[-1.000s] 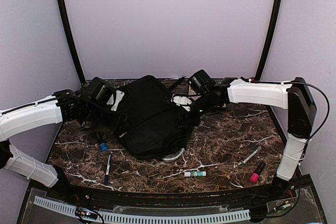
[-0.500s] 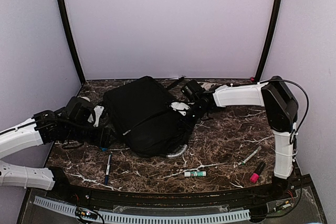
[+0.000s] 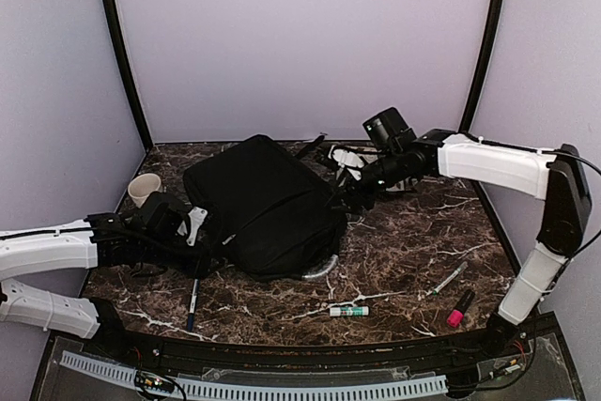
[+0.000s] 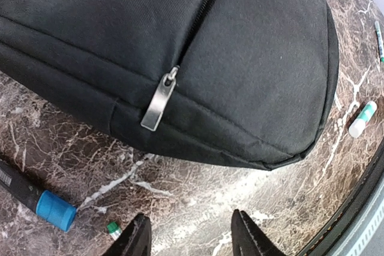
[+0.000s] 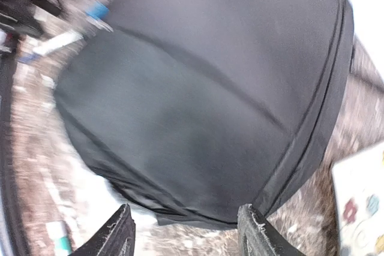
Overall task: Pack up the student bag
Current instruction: Move the student bag to the center of the board, then hold the largest pocket of the student bag.
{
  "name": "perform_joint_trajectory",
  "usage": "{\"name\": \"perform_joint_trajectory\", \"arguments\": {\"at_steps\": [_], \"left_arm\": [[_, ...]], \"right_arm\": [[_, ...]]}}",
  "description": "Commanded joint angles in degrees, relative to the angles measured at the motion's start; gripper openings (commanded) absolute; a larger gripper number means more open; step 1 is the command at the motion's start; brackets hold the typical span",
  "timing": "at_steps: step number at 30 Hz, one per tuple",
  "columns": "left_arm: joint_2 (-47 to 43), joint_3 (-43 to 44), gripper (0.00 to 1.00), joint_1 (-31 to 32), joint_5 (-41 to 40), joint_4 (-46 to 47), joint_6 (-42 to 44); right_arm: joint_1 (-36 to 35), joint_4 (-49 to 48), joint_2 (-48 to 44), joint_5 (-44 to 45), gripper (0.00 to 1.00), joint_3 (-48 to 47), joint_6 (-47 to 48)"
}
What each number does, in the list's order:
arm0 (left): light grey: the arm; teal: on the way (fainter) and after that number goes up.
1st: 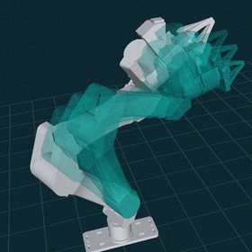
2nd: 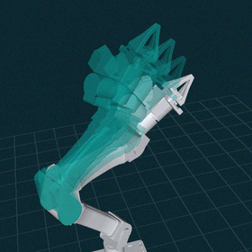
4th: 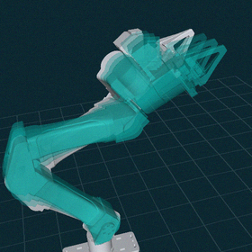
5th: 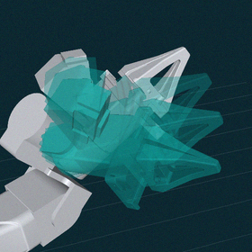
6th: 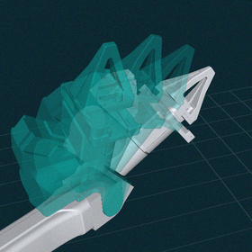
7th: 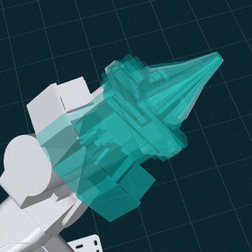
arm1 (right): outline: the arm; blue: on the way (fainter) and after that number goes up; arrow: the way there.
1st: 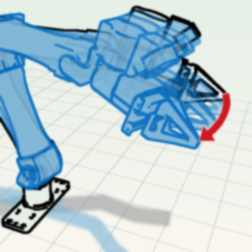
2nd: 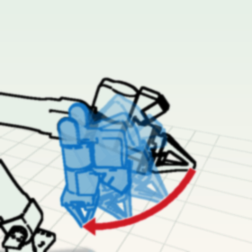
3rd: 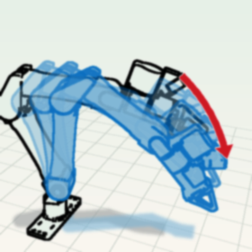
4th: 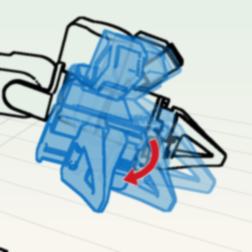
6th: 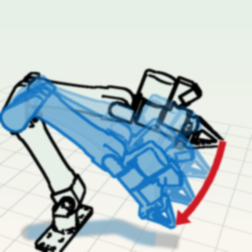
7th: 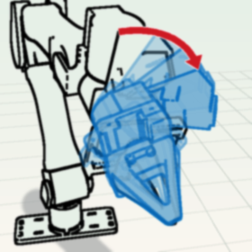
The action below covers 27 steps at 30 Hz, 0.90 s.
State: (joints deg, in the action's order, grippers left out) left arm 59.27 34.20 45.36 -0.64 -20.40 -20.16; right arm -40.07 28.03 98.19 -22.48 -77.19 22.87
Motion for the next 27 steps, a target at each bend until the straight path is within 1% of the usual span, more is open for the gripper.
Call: {"name": "perform_joint_trajectory", "arguments": {"at_steps": [1, 5, 9, 10, 12, 15, 17, 20, 23, 27], "left_arm": [[0.9, -2.5, 0.47, 0.9, -2.2, 5.6, 1.4], [2.7, -5.8, 0.46, 1.8, -3.8, 10.9, 2.8], [5.7, -9.5, 0.38, 1.9, -7.0, 17.3, 3.4], [6.3, -8.9, 0.38, 1.9, -7.0, 16.9, 3.3], [7.1, -7.6, 0.39, 1.9, -7.9, 15.5, 2.9], [7.5, -8.5, 0.45, 1.9, -9.6, 17.4, 2.5], [8.4, -8.4, 0.48, 1.9, -11.0, 17.5, 1.4], [9.9, -8.8, 0.48, 2.0, -11.0, 19.1, 0.5], [11.3, -10.4, 0.45, 2.0, -10.9, 22.3, 0.2], [11.0, -11.5, 0.41, 2.1, -12.3, 25.6, 1.0]], "right_arm": [[0.0, -2.8, -4.1, -11.7, 0.59, 1.0, 2.0], [0.0, -0.8, 1.5, -11.7, 0.58, -6.1, 0.1], [-0.3, -4.8, 8.9, -13.2, 0.55, -13.8, -9.3], [-0.6, -6.0, 10.7, -13.5, 0.54, -15.6, -11.7], [-1.4, -8.1, 14.2, -13.4, 0.53, -18.9, -15.8], [-2.9, -10.5, 20.0, -12.5, 0.53, -22.0, -19.2], [-3.4, -9.7, 23.9, -13.0, 0.53, -24.8, -21.2], [-3.2, -8.8, 28.9, -13.1, 0.53, -27.4, -24.3], [-2.4, -8.0, 33.1, -11.5, 0.53, -29.0, -26.9], [-2.3, -2.6, 38.3, -7.0, 0.53, -32.8, -26.7]]}}
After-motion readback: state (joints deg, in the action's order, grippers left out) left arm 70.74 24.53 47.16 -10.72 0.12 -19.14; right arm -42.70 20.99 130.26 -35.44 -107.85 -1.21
